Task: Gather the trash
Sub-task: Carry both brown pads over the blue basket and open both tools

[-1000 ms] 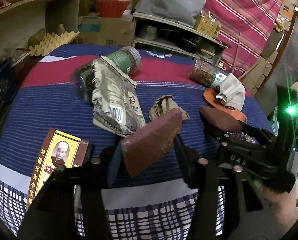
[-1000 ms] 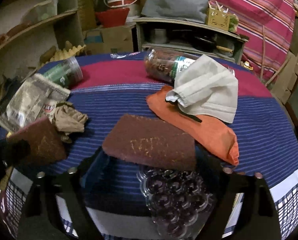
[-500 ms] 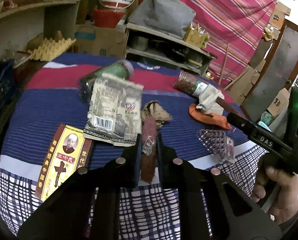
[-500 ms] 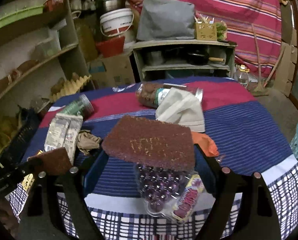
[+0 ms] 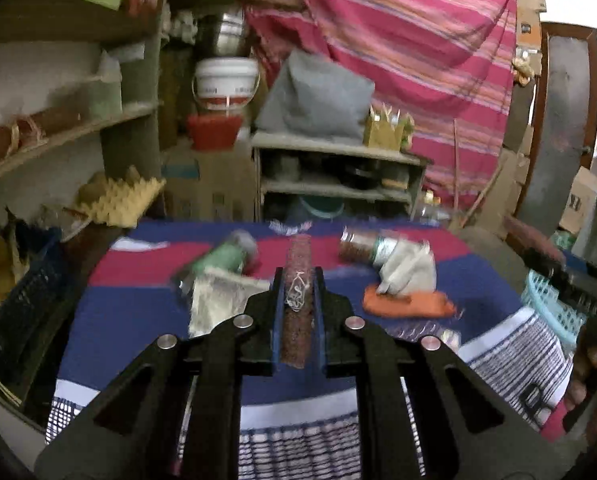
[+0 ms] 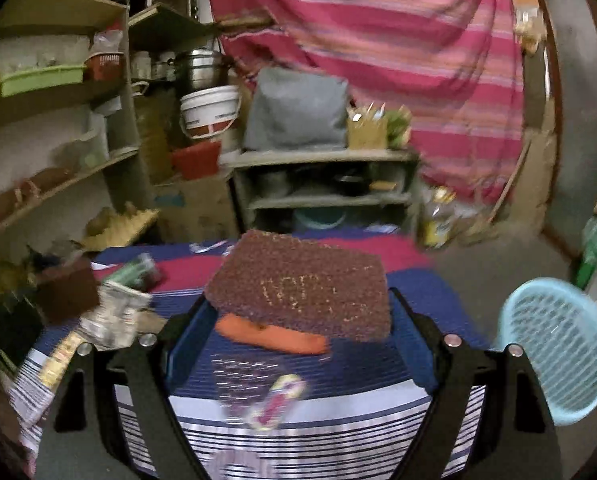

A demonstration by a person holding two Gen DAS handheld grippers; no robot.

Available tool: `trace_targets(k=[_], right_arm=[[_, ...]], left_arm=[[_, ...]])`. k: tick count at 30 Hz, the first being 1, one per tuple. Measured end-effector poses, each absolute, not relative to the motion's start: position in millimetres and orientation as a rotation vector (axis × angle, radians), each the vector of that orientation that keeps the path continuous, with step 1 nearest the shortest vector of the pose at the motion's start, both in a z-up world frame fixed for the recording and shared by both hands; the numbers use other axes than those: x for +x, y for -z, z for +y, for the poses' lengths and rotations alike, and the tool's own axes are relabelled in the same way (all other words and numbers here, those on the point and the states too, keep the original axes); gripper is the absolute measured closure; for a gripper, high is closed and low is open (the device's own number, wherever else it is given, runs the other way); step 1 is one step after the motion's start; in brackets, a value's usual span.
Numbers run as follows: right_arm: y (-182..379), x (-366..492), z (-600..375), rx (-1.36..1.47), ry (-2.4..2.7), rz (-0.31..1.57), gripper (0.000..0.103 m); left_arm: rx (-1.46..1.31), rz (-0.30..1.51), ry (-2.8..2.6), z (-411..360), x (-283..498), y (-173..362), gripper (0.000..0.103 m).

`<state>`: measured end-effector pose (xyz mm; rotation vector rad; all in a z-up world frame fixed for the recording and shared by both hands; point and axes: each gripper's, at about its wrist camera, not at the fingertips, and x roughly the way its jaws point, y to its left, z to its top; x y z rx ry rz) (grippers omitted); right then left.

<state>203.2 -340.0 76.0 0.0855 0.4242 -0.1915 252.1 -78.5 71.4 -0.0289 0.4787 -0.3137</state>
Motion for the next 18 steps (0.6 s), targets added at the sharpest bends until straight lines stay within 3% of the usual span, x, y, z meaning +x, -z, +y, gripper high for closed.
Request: trace_targets(k=[9,18], right_arm=[[-109.6,133.9,-435.5,0.107,0.306,0.284,0.021],[-110.4,82.9,-552.6,0.096,0.59,0.292,0.021]], left_arm=[[-0.03,0.478,0.47,-202.8,245.2,-88.0,0.092],[0.023,0.516,0.7,-362.2,231.3,-70.9,0.092]])
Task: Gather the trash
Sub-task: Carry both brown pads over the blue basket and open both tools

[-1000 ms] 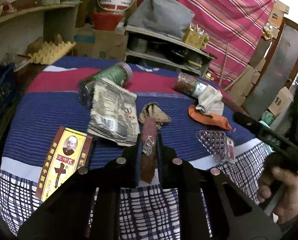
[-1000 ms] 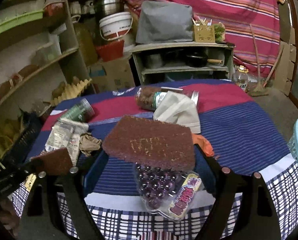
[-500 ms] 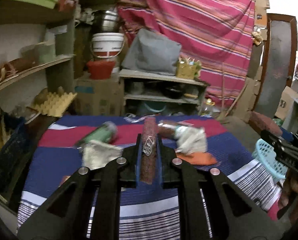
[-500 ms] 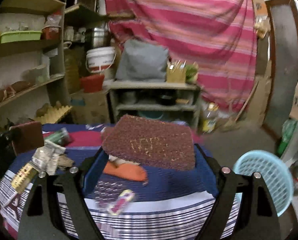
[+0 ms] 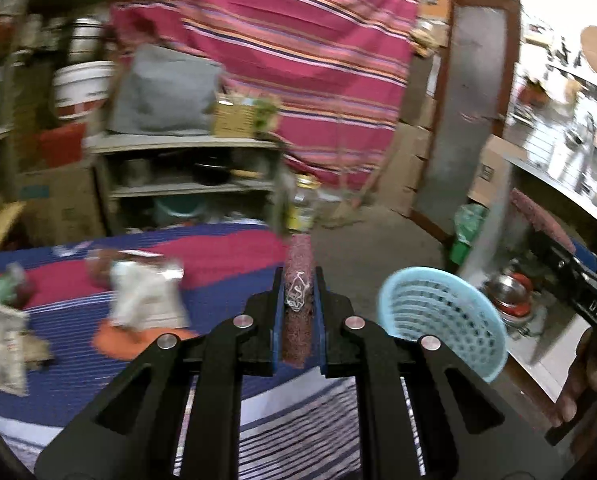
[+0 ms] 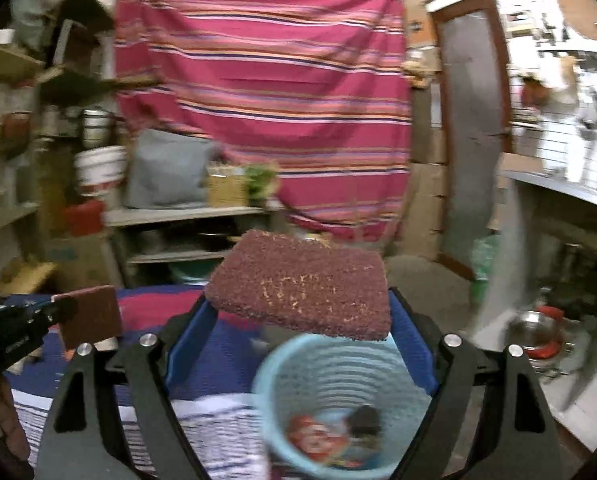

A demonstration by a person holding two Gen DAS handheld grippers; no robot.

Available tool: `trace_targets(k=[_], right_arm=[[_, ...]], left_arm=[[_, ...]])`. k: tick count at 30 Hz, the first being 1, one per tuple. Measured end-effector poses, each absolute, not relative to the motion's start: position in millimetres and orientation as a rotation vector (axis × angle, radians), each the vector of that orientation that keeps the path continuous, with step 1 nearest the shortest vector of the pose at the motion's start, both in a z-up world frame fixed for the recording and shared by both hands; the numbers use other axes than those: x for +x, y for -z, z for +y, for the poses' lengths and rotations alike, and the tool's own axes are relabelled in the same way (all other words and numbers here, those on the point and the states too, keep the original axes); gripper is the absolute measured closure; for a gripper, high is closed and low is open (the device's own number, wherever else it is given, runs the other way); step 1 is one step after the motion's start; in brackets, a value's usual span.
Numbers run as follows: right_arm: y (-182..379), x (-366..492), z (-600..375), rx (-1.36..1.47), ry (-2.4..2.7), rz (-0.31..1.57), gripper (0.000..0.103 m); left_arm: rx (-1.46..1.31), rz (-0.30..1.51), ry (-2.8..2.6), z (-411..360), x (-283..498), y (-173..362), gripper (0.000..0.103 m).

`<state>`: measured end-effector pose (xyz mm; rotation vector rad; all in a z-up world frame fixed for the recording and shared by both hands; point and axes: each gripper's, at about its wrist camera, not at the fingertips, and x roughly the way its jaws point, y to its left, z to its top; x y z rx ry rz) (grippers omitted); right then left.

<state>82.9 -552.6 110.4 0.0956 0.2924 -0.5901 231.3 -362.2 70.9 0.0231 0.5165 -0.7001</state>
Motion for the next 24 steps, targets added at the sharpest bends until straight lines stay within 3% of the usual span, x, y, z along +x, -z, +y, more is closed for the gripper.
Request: trace_targets(k=[9,24], right_arm=[[-75.5,70.8,-620.4,0.247,0.617,0.349,0.021],[-55.7,74.7,-620.8,0.256,0.618,0.388,0.02]], left_arm=[[0.066,0.566,0.847,-463.5,214.6,-42.0,0.092],[0.157,0.65,0.926,-509.3,210.2,-15.6,0.09]])
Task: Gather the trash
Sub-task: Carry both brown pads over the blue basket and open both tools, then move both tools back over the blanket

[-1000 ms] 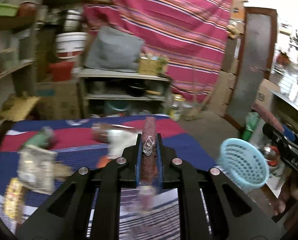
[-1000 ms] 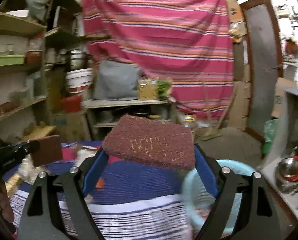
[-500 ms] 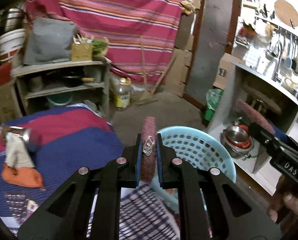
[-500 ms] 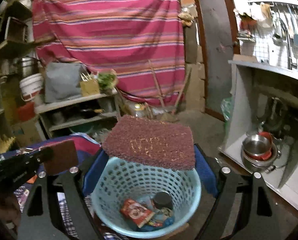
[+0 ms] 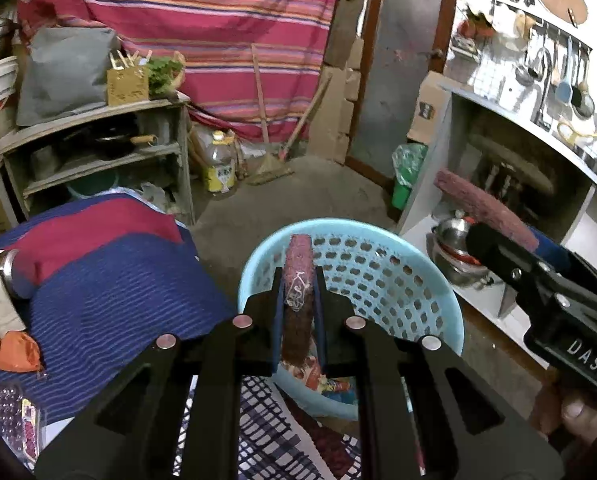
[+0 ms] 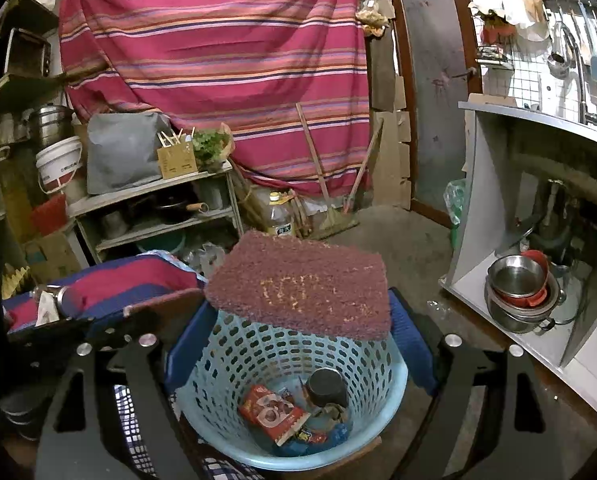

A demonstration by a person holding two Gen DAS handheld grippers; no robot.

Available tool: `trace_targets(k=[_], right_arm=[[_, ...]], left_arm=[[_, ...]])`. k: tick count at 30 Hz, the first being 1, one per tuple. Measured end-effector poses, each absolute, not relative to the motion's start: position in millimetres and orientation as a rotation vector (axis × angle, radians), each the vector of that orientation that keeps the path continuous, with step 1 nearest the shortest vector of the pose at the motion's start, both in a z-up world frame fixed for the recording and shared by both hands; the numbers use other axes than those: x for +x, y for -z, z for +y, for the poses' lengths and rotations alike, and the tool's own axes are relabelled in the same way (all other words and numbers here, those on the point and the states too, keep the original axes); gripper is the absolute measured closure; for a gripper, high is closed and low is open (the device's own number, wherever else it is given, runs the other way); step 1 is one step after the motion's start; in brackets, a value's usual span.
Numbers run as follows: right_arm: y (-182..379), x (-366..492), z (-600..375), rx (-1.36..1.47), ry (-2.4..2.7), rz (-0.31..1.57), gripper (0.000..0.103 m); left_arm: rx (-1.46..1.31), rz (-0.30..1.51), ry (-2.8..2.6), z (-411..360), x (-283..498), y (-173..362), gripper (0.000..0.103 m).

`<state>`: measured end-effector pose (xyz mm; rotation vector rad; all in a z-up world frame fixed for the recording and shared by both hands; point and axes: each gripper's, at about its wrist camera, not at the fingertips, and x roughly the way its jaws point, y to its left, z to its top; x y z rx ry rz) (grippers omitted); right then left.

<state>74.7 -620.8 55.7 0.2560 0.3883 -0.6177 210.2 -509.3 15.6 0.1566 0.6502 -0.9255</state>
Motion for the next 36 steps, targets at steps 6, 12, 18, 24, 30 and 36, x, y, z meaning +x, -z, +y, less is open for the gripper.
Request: trace_targets(k=[6,12,18,24,30,36], right_arm=[[-52.1,74.2,-623.6,0.277,0.634,0.395,0.019],[-56.5,74.2,-618.2,0.269,0.623,0.378,0.019],[-61.4,86.0,-600.7,0.224,0.601,0.39,0.019],[-71.8,106.9,-572.0,0.195,0.563,0.419,0.019],[-90.0,124.7,-520.8,0.162,0.49,0.401,0.014],[-98.4,160.0,-436.9,0.095,0.356,0.415,0.014]], left_arm=[[0.169,0.658,0.909,-512.9,215.7,-10.6,0.066],[0.138,0.651,0.88,-493.4,222.3,-15.7,0.066],[0.137,0.612,0.818,-442.5,229.3,-31.7,0.065],[0.133,0.585,0.677,-345.8,241.8,-53.3,0.058],[0.097,0.554,0.491,-223.6,251.0,-73.0,0.047],[-0.008,0.553,0.328,-104.8,265.5,-72.7,0.045]])
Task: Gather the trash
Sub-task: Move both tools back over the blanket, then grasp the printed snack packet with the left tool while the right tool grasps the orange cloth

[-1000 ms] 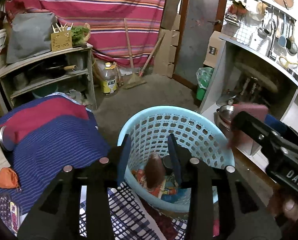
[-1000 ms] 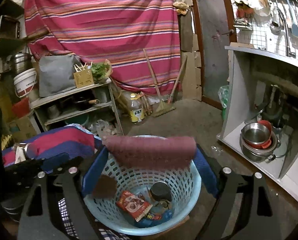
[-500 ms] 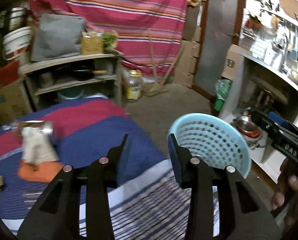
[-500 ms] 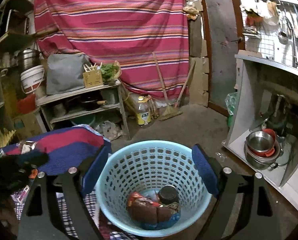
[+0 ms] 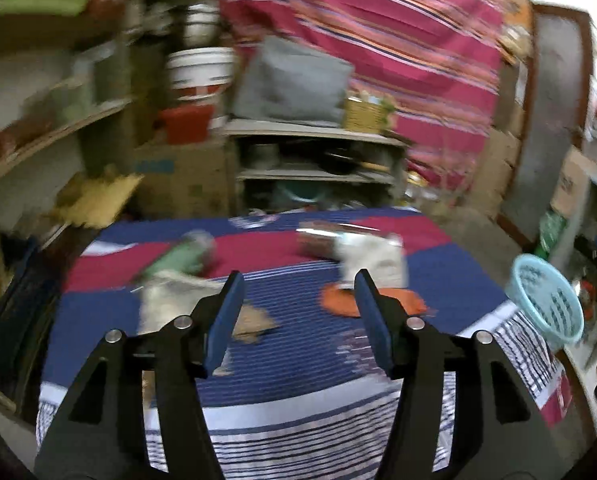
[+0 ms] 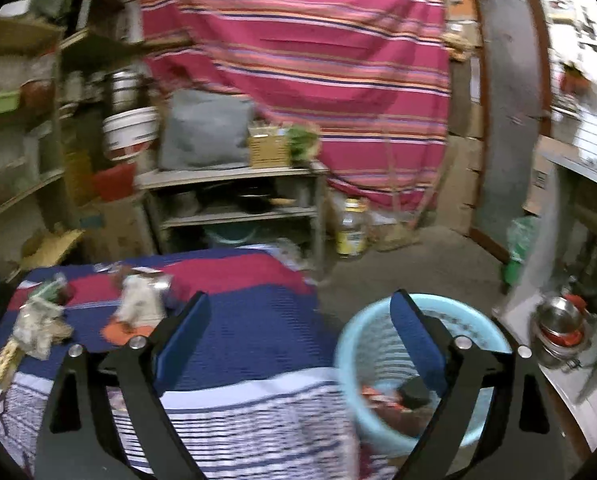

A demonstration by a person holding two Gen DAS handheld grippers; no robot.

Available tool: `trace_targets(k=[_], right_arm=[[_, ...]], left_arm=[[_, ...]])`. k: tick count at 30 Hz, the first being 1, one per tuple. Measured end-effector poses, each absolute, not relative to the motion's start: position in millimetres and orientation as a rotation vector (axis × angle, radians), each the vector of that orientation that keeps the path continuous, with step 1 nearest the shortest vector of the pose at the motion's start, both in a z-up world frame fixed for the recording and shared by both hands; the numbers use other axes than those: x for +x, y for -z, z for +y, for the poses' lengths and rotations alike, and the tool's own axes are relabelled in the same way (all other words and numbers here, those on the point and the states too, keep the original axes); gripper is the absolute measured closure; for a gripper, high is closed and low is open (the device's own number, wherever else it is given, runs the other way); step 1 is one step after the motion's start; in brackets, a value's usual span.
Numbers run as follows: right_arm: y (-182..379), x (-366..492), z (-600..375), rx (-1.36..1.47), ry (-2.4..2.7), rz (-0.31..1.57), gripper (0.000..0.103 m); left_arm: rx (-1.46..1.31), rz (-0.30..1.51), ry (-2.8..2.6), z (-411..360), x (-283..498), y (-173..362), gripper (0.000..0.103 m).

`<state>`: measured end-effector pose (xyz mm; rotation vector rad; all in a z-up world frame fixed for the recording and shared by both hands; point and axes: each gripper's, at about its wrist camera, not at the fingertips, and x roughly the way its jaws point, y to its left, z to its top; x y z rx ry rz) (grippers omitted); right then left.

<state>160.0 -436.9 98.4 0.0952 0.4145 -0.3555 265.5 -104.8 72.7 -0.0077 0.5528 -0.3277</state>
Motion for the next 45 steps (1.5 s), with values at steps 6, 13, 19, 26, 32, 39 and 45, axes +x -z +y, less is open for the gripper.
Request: trace_targets(k=[6,13,19,26,32,39,45], right_arm=[[-52.1,223.0,-364.9,0.086,0.191,0.488,0.013],[-22.2,273.0,-312.6,0.008,0.134,0.592,0.013],[-17.6,280.3,-285.9,-0.067,0.101,0.585,0.013],[20.2,307.0,-323.7,-0.053,0.154,0.734,0.013],[40.8,327.5,-344.7,0.076,0.121,0.812,0.016],[48.3,342.9,-333.8,0.041,0.087,0.848,0.086],[19.6,320.5,-328.4,0.046,0.015,0.781,0.087]], left_arm=[[-0.111,0.619,0.193,-11.2,297.7,-27.6,0.043],[-0.126,0.727,0.154,12.4,325.0,-0.1,0.043],[-0.065,0.779,0.169,-13.0,340.4,15.8,0.043],[-0.099,0.872,0.182,-16.1,362.4,35.2,0.032],[-0.086,0.901,0.219,-29.9,365.5,47.6,0.054],[-0.133,0.894,0.286,-36.3,360.8,47.8,0.088],[-0.161,0.831,0.315,-36.4,348.0,28.8,0.098]])
